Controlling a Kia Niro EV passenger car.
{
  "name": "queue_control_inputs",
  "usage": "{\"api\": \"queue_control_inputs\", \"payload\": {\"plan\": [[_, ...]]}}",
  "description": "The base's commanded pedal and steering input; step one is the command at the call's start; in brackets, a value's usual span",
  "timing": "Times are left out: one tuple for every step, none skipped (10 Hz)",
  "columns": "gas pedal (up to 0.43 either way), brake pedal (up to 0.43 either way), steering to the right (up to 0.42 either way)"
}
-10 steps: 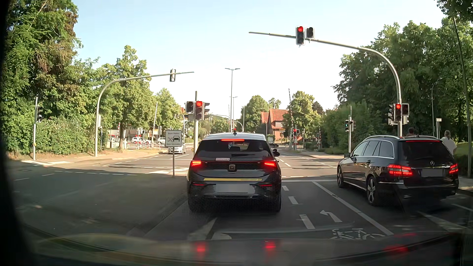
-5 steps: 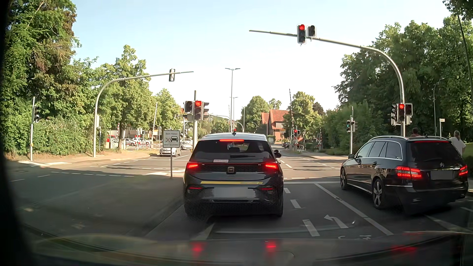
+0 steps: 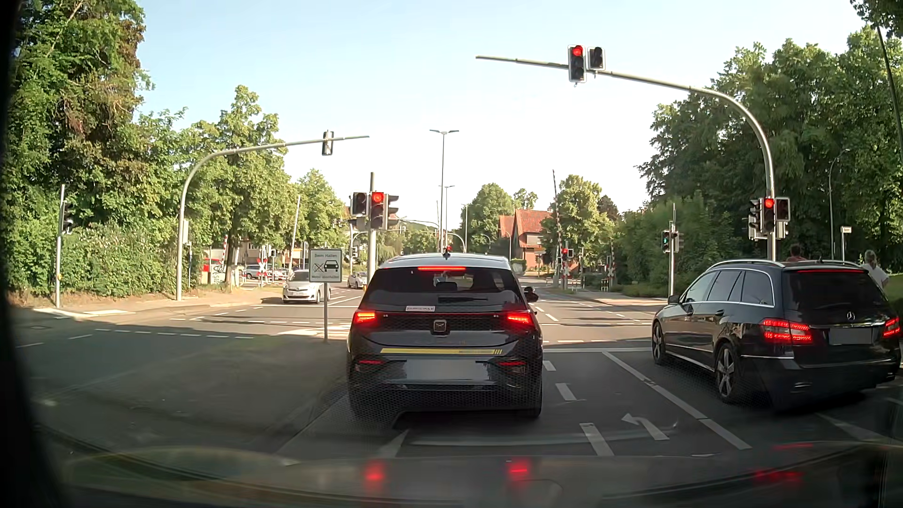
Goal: Follow the waypoints while adhering to traffic rules and regulations
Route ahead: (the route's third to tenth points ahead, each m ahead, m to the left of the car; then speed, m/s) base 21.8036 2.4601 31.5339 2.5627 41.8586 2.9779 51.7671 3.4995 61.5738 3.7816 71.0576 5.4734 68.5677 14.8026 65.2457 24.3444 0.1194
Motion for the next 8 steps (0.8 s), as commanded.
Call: {"api": "queue_control_inputs", "payload": {"plan": [[0.0, 0.244, -0.009], [0.0, 0.244, -0.009], [0.0, 0.244, -0.008], [0.0, 0.244, -0.009], [0.0, 0.244, -0.008], [0.0, 0.244, -0.008], [0.0, 0.25, -0.008], [0.0, 0.25, -0.006]]}}
